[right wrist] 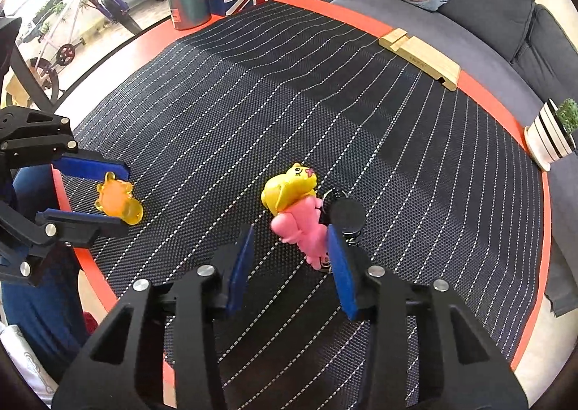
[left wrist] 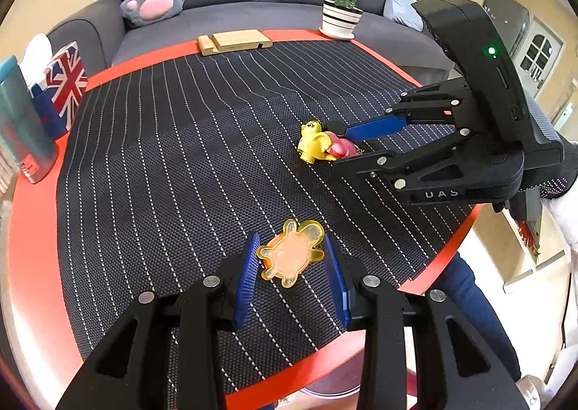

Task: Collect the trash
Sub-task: 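Grasp the pink pig keychain with the right gripper while the left gripper holds the orange toy, then carry both toys over the bin while the right gripper opens to drop the pig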

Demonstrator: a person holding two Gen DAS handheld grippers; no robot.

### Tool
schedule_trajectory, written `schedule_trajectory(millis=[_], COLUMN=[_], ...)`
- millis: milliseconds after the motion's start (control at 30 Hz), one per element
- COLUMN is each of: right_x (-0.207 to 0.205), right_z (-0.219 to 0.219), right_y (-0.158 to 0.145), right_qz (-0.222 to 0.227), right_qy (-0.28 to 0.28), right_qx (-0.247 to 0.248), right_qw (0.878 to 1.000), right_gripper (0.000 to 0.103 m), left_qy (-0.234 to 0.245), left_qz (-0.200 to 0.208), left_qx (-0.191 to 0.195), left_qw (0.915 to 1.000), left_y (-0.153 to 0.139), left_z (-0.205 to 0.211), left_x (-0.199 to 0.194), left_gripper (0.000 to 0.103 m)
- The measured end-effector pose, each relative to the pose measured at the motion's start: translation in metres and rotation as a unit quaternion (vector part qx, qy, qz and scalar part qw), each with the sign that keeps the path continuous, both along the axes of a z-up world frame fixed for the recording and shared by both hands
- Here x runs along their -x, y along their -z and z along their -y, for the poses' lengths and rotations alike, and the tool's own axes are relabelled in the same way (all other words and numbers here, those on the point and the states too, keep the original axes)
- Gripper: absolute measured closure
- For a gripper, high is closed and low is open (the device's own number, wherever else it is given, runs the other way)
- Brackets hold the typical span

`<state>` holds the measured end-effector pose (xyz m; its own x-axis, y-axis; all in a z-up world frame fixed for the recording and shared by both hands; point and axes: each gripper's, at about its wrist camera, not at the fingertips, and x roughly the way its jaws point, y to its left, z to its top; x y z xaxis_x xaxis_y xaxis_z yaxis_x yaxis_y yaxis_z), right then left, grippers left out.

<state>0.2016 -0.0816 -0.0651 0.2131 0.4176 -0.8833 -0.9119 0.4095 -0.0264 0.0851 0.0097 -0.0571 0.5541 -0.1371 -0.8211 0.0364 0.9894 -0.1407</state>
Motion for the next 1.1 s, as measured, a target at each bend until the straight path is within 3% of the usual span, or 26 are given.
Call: schedule_trajectory(millis=[200,267,300,600,1100], right_x=[0.000,0.001,0.002,0.005,0.026], right_z=[0.002,0.003,0.003,0.006,0.038], right_y=[-0.002,-0.006,-0.007,-0.012,-0.048], right_qz=[0.005,0.006,0.006,0.006,-0.002], right_qy=[0.002,0.004,0.002,0.011,0.033], right_qx=[-0.003,-0.011,-0.013,-0.022,-0.087], right_qw=[1.000,1.000,1.000,1.000,0.996], right_gripper=[0.075,0.081,0.089,0.090,0.090], left_qy=[0.000,0.000,0.001,0.001,-0.004], left_qz=[0.000,0.001,0.001,0.004,0.023], left_qx=[0.001,0.000,0.000,0.001,0.000], left_qw=[1.0000,1.0000,1.0000,1.0000,0.9997], left_y=[0.000,0.000,0.000,-0.002,-0.015], left_z=[0.000,0.001,0.001,0.002,0.006], left_x=[0.000,0.000,0.000,0.000,0.010], left_gripper=[0.067,0.067,0.067,0.067,0.067])
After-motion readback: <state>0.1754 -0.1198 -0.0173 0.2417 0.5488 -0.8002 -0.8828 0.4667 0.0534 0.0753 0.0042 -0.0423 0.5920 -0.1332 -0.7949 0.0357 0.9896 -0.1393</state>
